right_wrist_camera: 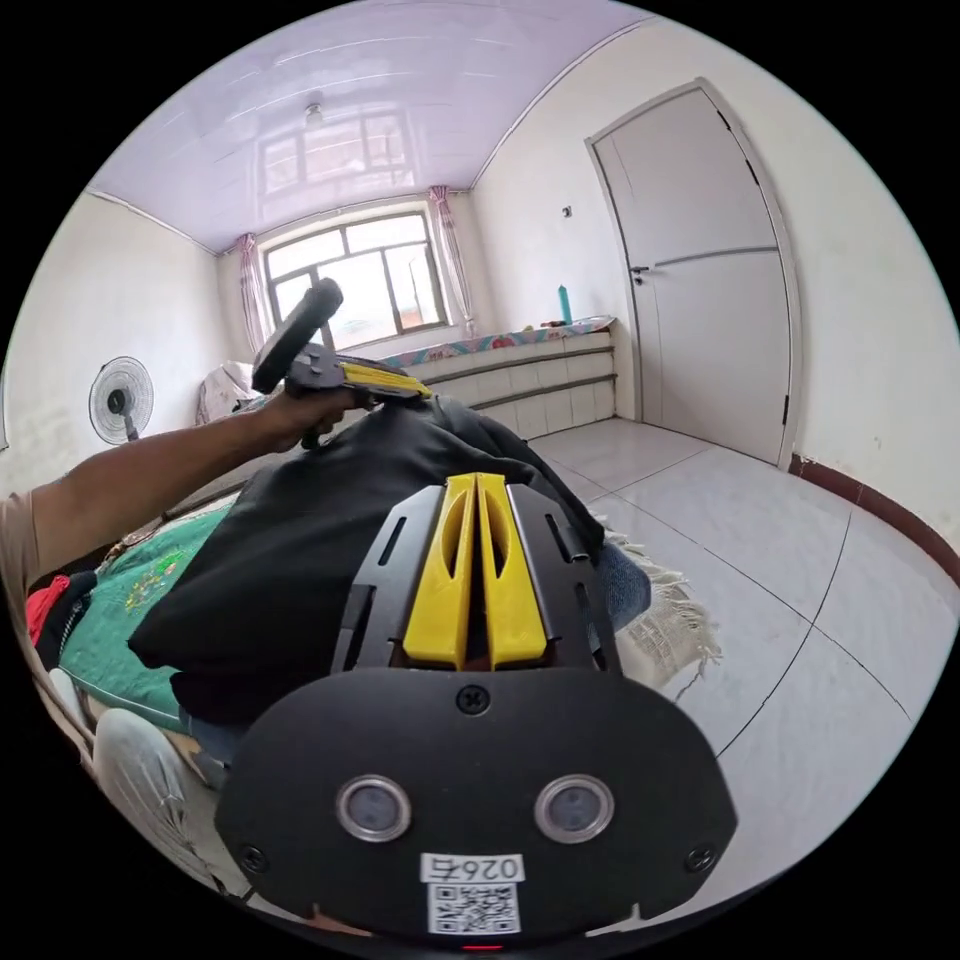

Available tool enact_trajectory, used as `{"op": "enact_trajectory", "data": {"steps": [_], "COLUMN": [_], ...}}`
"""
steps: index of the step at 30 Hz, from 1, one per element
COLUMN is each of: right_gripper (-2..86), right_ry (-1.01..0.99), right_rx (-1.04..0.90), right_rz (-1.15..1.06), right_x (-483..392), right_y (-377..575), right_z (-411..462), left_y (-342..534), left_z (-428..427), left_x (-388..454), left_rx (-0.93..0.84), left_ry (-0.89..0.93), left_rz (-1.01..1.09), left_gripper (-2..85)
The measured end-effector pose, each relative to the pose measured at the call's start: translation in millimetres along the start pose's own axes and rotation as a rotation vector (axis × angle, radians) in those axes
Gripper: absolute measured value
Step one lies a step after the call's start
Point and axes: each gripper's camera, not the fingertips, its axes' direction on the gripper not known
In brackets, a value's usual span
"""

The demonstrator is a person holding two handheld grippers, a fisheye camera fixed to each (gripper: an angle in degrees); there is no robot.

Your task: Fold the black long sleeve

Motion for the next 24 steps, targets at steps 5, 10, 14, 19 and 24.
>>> {"op": "enact_trajectory", "data": {"steps": [5, 10, 14, 19, 24], "right_gripper": [-0.9, -1.0, -1.0, -1.0, -0.9], "right_ry": [-0.089, 0.168, -0.034, -0.422, -0.769], "right_rx": [0.078, 0.229, 0.336, 0.2, 0.091], "right_rz": [0.144, 0.249, 0.129, -0.12, -0.381], "right_x": [3.3, -38.3, -113.3, -235.1, -403.8], "right_y": [20.9, 58.7, 68.3, 29.8, -6.7], "right_z": [-37.0, -109.5, -154.6, -153.9, -132.0], "left_y": [103.8, 238.7, 385.0, 548.5, 699.1], "left_z": [-101.6, -219.7, -351.7, -495.2, -629.4], "left_x": [-96.6, -134.4, -136.4, -130.9, -105.8], "left_rx": [0.106, 0.076, 0.193, 0.15, 0.086], "left_ry": [0.036, 0.035, -0.039, -0.25, -0.621], "left_rz": [-0.281, -0.407, -0.555, -0.76, -0.991], "left_gripper": [-1.0, -1.0, -1.0, -0.9, -0.5]}}
